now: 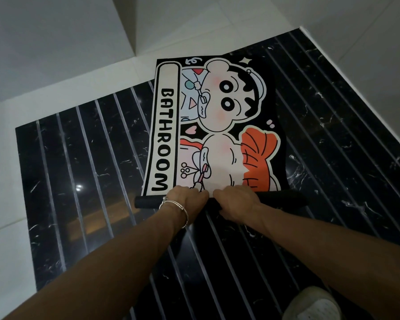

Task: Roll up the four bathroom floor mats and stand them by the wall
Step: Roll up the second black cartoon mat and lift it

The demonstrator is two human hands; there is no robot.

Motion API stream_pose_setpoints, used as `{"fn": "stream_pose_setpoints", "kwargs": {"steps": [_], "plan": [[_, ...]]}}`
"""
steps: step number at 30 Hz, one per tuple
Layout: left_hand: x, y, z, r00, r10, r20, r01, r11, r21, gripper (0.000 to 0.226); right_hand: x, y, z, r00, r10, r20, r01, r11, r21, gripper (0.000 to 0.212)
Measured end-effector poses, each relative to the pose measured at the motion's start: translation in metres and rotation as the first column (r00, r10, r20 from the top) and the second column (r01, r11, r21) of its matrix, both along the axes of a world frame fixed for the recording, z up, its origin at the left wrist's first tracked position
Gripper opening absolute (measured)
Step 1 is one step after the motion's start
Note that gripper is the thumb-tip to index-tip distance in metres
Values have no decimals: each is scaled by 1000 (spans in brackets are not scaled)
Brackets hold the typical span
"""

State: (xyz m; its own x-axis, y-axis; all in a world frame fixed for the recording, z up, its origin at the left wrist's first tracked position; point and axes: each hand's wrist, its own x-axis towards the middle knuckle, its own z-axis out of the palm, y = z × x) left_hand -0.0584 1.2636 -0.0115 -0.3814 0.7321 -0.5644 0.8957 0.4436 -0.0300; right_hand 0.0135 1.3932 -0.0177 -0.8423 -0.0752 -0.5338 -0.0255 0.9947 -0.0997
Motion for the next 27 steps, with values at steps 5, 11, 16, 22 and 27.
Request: {"fn": "stream_pose_setpoints", "kwargs": {"steps": [5, 11, 16, 22, 27], "plan": [[-8, 3, 9, 1000, 12, -2, -12, 998, 55, 27, -4, 2, 5, 995, -103, 14, 103, 994, -46, 23], [-9, 0, 11, 997, 11, -76, -3, 993, 114, 29, -18, 11, 13, 968, -178, 175, 213, 954, -210, 16], [-23, 6, 16, 1000, 5, -11, -4, 999, 48, 29, -6, 9, 8, 989, -148, -29, 147, 989, -36, 32], [-15, 3, 12, 996, 5, -91, 9, 989, 147, 37, -16, 17, 17, 954, -246, 170, 273, 949, -158, 22], [-26, 11, 16, 999, 6, 40, -6, 1000, -1, 30, -6, 12, 7, 984, -176, -8, 175, 983, -62, 31]]}}
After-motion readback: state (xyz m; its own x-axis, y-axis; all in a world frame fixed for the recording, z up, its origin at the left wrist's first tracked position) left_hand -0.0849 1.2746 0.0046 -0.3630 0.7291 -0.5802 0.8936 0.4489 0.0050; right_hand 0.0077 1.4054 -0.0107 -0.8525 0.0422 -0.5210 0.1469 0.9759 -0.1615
